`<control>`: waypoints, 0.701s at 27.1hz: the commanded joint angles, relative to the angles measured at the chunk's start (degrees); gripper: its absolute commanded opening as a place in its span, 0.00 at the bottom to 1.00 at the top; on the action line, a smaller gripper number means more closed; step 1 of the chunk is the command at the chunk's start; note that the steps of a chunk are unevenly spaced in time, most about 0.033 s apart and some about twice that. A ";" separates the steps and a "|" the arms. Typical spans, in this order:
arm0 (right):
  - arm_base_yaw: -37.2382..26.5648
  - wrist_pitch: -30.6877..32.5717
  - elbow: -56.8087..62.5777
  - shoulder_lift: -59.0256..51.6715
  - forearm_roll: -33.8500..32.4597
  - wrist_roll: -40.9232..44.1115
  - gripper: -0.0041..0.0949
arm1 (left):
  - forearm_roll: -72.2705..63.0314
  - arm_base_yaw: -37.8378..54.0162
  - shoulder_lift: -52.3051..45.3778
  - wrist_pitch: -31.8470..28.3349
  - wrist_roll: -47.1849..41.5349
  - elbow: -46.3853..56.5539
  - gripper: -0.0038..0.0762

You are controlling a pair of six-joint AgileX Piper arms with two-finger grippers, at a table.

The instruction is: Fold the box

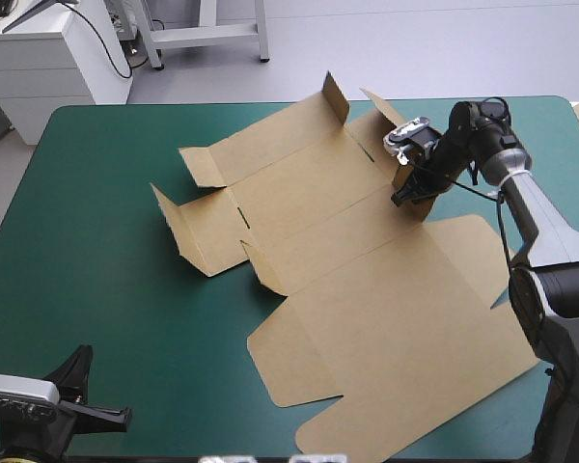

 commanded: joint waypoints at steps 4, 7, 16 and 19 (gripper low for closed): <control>0.83 -2.81 -8.69 -3.08 16.93 -26.35 0.02 | -1.30 0.01 1.03 -4.24 -0.04 -1.19 0.04; 3.41 -4.33 -8.69 -2.49 15.83 -31.14 0.02 | -1.30 0.01 1.03 -4.24 -0.04 -1.19 0.04; 11.66 -6.29 -9.14 1.19 0.97 -40.29 0.02 | -1.30 0.01 1.08 -4.24 -0.04 -1.19 0.04; 12.16 -7.05 -9.14 2.29 1.66 -41.83 0.02 | -1.30 0.01 1.08 -4.24 -0.04 -1.19 0.04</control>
